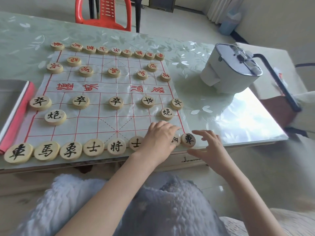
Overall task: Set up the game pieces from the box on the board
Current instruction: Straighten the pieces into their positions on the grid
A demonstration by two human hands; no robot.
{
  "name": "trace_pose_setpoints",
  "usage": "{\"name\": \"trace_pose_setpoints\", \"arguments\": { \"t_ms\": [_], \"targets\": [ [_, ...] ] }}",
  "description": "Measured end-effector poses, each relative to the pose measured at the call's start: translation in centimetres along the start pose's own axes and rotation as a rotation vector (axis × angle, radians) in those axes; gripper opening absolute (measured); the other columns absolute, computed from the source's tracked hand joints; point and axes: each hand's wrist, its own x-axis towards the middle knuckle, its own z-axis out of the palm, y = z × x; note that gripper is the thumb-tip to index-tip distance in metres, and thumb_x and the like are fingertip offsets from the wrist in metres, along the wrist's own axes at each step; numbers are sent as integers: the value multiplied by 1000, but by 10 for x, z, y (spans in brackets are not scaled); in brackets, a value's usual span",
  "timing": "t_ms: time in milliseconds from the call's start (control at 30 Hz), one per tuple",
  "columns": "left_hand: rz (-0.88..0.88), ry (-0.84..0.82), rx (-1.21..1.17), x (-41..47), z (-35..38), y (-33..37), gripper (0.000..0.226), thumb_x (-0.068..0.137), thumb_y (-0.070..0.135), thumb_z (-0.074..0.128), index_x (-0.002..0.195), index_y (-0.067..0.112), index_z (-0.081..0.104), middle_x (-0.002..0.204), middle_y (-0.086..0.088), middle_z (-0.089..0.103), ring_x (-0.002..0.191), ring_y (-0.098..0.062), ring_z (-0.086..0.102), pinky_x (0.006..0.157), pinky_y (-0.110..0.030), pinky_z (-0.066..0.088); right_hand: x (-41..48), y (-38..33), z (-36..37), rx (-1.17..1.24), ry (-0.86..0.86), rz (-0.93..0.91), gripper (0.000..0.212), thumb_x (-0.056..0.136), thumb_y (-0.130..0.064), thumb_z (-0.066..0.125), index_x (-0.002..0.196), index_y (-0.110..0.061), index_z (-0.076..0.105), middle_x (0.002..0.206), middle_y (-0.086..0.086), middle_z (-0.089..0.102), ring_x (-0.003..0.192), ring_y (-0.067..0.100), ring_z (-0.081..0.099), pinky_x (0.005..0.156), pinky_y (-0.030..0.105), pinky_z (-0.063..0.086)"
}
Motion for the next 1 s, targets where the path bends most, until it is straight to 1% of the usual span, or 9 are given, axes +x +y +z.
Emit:
{"name": "trace_pose_setpoints", "arguments": {
  "t_ms": [133, 233, 333, 467, 633, 733, 833, 867, 1000],
  "targets": [
    [62, -118, -12, 13, 4, -3, 52, 91, 22, 52, 140, 24, 34, 142, 4, 43, 134, -16, 33, 111, -31, 16, 1, 7, 0, 53, 18, -41, 59, 73, -23, 76, 126, -30, 50, 120, -16, 45, 107, 12, 41, 83, 16, 32],
    [36, -124, -62, 13, 9, -8, 51, 88, 13, 53, 135, 28, 42, 135, 7, 52, 124, -18, 43, 108, -31, 25, 2, 7, 3, 76, 5, -79, 56, 75, -22, 74, 126, -32, 50, 124, -18, 46, 109, 11, 41, 81, 11, 34],
    [23, -69, -58, 15, 9, -9, 50, 86, 22, 60, 133, 25, 45, 130, 5, 55, 120, -20, 46, 104, -28, 27, 3, 6, 6, 99, 8, -87, 53, 77, -22, 72, 125, -31, 52, 125, -16, 48, 113, 13, 40, 88, 16, 33],
    [9, 46, 80, 14, 14, -4, 55, 82, 43, 61, 131, 24, 47, 121, 2, 54, 116, -19, 40, 103, -30, 24, 0, 3, 10, 89, 48, -105, 51, 77, -22, 72, 124, -30, 54, 127, -13, 48, 115, 14, 38, 97, 28, 36],
    [-46, 74, 127, 10, 16, -4, 57, 78, 56, 57, 126, 25, 52, 118, 3, 52, 116, -19, 35, 102, -32, 25, -2, -8, 22, 5, 118, -165, 51, 74, -28, 75, 121, -25, 57, 132, -6, 45, 117, 16, 31, 102, 28, 27],
    [-57, 43, 55, 5, 3, -9, 71, 72, 58, 63, 134, 29, 44, 126, 7, 47, 124, -17, 29, 107, -31, 20, 0, -15, 28, -28, 121, -203, 52, 73, -35, 74, 121, -27, 55, 135, -5, 41, 119, 14, 28, 102, 31, 26],
    [-89, 28, 27, -7, -15, -20, 79, 68, 57, 68, 137, 32, 39, 128, 10, 45, 126, -15, 27, 107, -30, 18, 5, -20, 34, -111, 155, -205, 63, 66, -58, 68, 117, -24, 55, 130, -4, 42, 118, 15, 26, 97, 28, 23],
    [-107, 19, 40, -11, -19, -24, 79, 68, 56, 68, 137, 33, 38, 129, 11, 45, 126, -15, 27, 106, -30, 17, 7, -21, 36, -142, 158, -190, 65, 63, -61, 68, 115, -23, 56, 128, -4, 41, 118, 16, 25, 96, 26, 21],
    [-148, -6, 71, -19, -18, -30, 72, 69, 55, 68, 132, 31, 43, 128, 9, 48, 125, -16, 28, 104, -29, 18, 13, -25, 40, -165, 147, -131, 53, 66, -47, 76, 109, -21, 59, 123, -2, 43, 119, 19, 25, 98, 29, 22]
  ]
}}
